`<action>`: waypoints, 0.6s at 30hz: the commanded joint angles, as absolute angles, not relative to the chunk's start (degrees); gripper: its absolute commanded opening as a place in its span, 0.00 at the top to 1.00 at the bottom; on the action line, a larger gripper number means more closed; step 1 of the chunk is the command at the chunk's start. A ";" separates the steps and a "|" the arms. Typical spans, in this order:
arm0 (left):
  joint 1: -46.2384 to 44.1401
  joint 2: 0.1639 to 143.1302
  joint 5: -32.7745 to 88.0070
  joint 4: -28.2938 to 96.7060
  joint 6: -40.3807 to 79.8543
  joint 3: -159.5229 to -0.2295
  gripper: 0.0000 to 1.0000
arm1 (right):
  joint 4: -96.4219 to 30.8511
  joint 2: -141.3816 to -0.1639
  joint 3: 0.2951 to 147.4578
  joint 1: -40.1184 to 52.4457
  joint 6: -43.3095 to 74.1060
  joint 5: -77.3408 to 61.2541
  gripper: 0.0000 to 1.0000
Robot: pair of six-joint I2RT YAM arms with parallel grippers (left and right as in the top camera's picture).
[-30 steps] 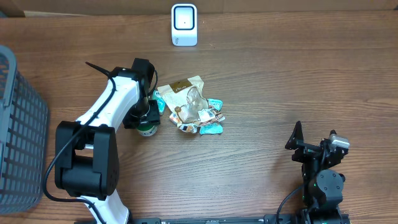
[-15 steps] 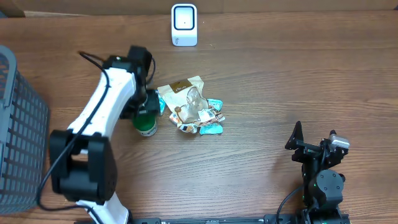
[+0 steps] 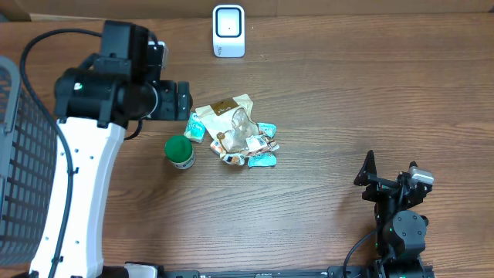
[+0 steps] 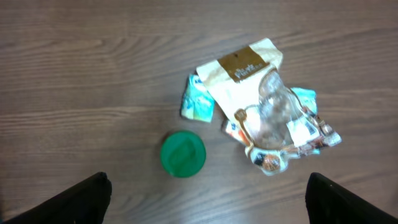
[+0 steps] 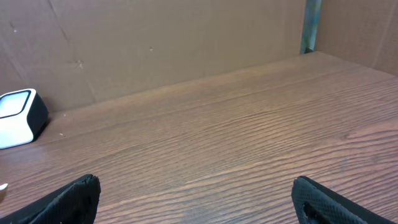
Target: Scan the item barcode
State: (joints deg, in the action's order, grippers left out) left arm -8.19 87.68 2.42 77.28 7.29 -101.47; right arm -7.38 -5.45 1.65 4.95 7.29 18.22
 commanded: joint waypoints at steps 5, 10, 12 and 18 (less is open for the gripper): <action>1.02 81.93 7.20 80.55 6.50 -103.39 0.15 | -7.20 -5.28 2.22 4.80 7.42 18.37 0.00; 8.38 80.23 7.07 83.77 7.29 -103.39 0.26 | -7.20 -5.28 2.22 4.80 7.40 18.37 0.00; 9.63 80.25 6.76 84.97 7.27 -103.39 0.31 | -7.20 -5.28 2.22 4.80 7.40 18.37 0.00; 10.52 80.31 3.92 85.95 7.29 -103.37 0.30 | -7.20 -5.28 2.22 4.80 7.40 18.37 0.00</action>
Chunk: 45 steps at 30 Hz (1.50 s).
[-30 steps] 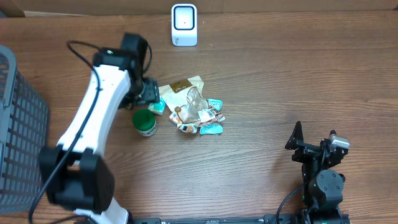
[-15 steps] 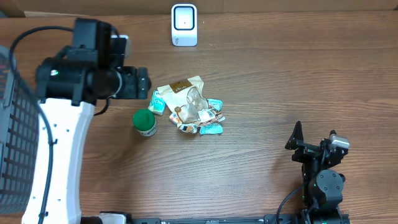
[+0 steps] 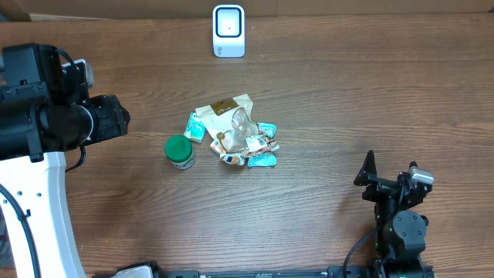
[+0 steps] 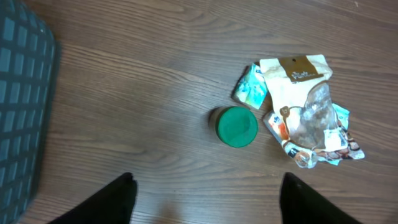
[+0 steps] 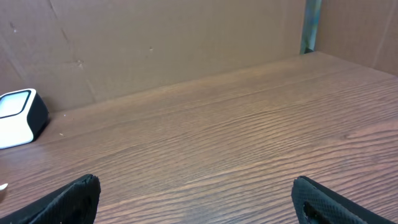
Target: Scan the item barcode
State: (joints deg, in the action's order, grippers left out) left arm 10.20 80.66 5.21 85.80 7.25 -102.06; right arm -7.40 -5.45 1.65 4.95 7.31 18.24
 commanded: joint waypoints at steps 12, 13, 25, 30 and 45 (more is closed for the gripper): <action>10.48 80.34 4.05 85.95 7.73 -103.35 0.00 | -7.22 -5.28 2.22 4.80 7.40 15.79 0.00; 10.48 80.34 4.03 85.95 7.73 -103.35 0.00 | -7.14 -5.28 2.22 4.80 7.42 15.79 0.00; 10.48 80.36 4.05 85.93 7.73 -103.35 0.00 | -3.16 -6.92 6.92 4.73 9.08 -15.44 0.00; 10.48 80.34 4.05 85.93 7.73 -103.35 0.00 | -4.71 -13.87 15.81 4.73 12.21 -25.87 0.00; 10.48 80.36 4.05 85.93 7.73 -103.35 0.00 | -39.59 -56.25 61.47 4.86 7.35 -44.29 0.00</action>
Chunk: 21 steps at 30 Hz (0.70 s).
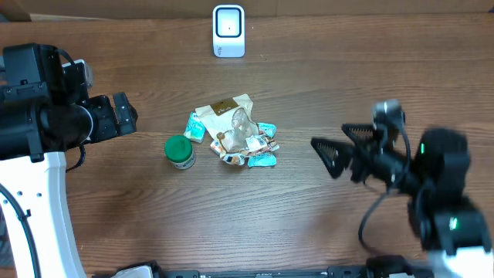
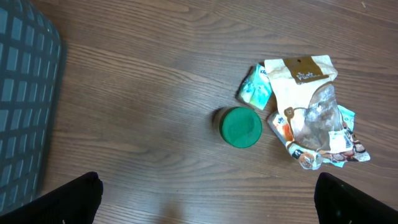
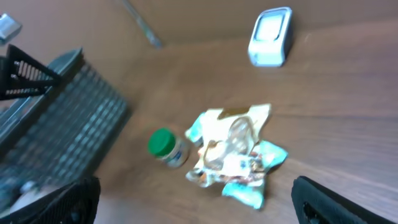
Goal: Scan the item barcode
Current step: 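Swing the right gripper left toward the pile of packs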
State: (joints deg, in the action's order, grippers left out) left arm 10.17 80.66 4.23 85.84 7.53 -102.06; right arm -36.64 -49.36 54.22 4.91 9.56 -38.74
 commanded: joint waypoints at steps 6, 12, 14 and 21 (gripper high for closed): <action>10.48 80.34 4.05 85.93 7.73 -103.35 0.01 | -47.03 -74.04 75.05 6.70 7.44 -48.88 0.00; 10.48 80.34 4.05 85.93 7.73 -103.35 0.00 | -35.66 -83.96 75.61 7.09 16.10 -56.77 0.00; 10.48 80.36 4.05 85.93 7.73 -103.35 0.00 | -34.13 -86.56 75.61 8.60 16.29 -57.04 0.07; 10.48 80.36 4.05 85.93 7.73 -103.35 0.00 | -33.26 -91.53 75.61 23.29 25.91 -33.71 0.21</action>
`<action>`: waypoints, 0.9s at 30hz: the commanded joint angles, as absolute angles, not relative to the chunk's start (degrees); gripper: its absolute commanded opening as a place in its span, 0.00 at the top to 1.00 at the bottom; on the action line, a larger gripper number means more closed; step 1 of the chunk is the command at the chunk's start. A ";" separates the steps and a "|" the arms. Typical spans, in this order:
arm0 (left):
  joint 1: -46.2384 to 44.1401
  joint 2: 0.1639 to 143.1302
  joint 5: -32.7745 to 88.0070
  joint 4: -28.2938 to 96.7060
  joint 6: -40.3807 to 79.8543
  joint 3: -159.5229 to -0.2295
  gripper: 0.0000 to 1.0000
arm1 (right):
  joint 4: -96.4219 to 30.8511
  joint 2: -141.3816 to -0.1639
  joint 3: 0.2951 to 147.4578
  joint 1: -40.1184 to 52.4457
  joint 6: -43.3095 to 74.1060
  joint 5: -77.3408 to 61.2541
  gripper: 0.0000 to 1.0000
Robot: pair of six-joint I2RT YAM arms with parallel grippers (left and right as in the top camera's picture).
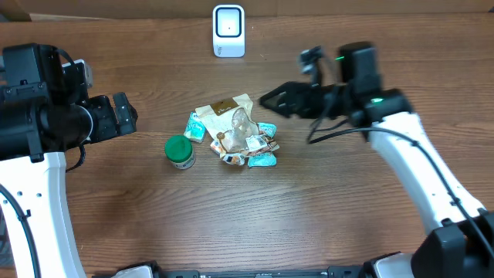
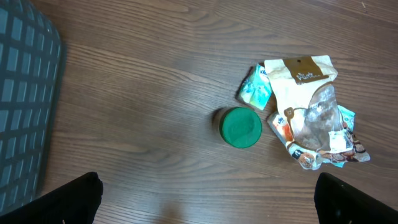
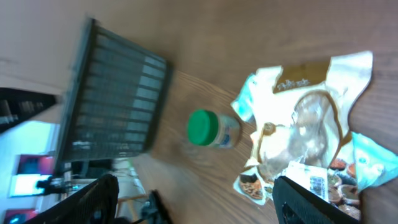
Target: Scan the item barcode
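Observation:
A heap of crinkled snack packets (image 1: 233,133) lies mid-table, a tan pouch on top, also seen as the heap (image 2: 311,118) and the heap (image 3: 305,134). A green-lidded jar (image 1: 180,152) stands just left of it. The white scanner (image 1: 228,31) stands at the far edge. My right gripper (image 1: 274,103) hovers open just right of the heap's far end, holding nothing. My left gripper (image 1: 128,116) is open and well left of the jar, with nothing in it.
A dark mesh basket (image 2: 25,106) sits at the table's left edge, also seen as the basket (image 3: 115,102). A cardboard wall runs behind the scanner. Bare wood lies between the heap and the scanner.
My right arm has moved from the table's right-middle up and to the left, and its gripper now sits close to the heap. The left arm, heap and jar are unchanged.
My left gripper was first open above the jar and heap while the right arm sat folded at the front right. The left arm was then drawn back to the left. Later the right arm was raised facing the heap, and now it is beside it.

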State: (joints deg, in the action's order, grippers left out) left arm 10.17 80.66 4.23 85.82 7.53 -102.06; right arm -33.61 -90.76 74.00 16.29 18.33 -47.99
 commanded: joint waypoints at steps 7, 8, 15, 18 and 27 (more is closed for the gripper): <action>10.48 80.34 4.05 85.93 7.73 -103.35 0.00 | -30.04 -97.23 75.61 37.98 40.62 -13.69 0.33; 10.48 80.34 4.05 85.93 7.73 -103.35 0.00 | -28.77 -98.45 75.61 39.27 41.69 -13.74 0.34; 10.48 80.36 4.05 85.93 7.73 -103.35 0.01 | -24.43 -105.62 75.59 42.81 43.70 -13.19 0.40; 10.48 80.36 4.05 85.93 7.73 -103.35 0.00 | -24.49 -106.65 75.37 42.78 43.24 -13.21 0.40; 10.48 80.36 4.05 85.93 7.73 -103.35 0.00 | -34.52 -106.85 75.00 42.74 37.12 -12.45 0.39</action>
